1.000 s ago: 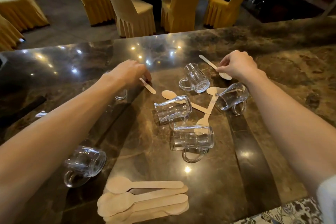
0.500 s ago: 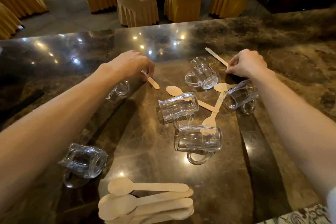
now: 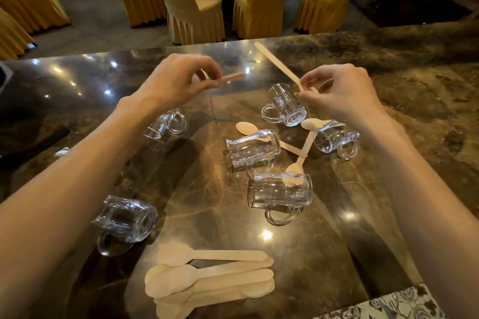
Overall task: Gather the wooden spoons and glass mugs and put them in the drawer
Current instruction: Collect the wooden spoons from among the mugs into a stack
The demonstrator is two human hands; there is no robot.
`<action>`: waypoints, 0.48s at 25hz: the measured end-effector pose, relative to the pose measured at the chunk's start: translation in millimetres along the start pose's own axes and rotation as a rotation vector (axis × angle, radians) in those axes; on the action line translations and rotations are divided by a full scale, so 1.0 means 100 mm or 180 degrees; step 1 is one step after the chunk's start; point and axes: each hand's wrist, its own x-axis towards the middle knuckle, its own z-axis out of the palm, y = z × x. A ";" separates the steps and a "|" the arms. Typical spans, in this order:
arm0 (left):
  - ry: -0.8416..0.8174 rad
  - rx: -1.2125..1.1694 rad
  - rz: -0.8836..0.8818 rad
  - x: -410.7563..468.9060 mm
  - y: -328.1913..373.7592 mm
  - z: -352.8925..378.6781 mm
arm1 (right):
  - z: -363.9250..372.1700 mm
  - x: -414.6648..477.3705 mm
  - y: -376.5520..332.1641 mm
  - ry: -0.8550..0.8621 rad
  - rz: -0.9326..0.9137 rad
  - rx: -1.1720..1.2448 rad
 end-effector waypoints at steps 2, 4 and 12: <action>0.0313 -0.0185 -0.0100 -0.07 0.12 -0.14 | -0.06 -0.21 -0.19 -0.0156 -0.0229 0.0066; 0.0531 -0.0260 -0.0167 -0.15 0.21 -0.27 | -0.10 -0.43 -0.35 -0.0270 -0.0400 0.0150; 0.0832 -0.0508 -0.0201 -0.76 0.67 -0.56 | 0.00 -1.32 -0.72 -0.1142 -0.0957 0.0655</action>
